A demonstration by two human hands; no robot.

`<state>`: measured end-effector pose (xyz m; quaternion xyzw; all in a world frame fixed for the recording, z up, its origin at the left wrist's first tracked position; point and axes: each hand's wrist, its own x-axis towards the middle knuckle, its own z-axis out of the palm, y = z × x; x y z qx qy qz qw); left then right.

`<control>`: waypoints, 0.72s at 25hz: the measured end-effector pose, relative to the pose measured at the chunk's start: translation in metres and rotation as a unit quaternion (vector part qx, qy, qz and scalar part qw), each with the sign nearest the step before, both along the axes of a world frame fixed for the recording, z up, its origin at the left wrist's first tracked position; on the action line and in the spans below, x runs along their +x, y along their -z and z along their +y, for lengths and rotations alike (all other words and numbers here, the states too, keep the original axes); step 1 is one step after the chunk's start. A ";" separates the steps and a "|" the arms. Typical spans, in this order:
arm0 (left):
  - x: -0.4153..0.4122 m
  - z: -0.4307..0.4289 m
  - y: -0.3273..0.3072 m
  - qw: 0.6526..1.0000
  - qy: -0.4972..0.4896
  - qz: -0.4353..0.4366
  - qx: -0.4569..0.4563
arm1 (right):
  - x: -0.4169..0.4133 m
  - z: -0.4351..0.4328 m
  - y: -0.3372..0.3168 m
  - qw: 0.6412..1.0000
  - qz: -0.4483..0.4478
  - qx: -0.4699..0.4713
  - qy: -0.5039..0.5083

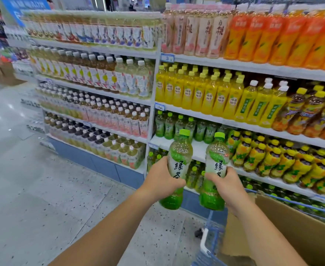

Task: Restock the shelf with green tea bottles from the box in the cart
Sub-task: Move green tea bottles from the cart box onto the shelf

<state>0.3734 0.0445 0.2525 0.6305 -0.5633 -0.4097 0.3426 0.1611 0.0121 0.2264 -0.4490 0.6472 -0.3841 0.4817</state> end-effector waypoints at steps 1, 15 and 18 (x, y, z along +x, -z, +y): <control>0.012 -0.010 0.000 1.000 0.013 -0.003 0.001 | 0.014 -0.004 0.002 1.000 -0.004 -0.002 0.011; 0.017 -0.154 0.024 0.995 0.092 0.046 0.016 | 0.022 -0.084 -0.002 0.993 0.072 -0.026 0.091; 0.001 -0.189 0.032 0.993 0.099 0.051 0.028 | 0.017 -0.122 0.012 0.993 0.069 -0.025 0.096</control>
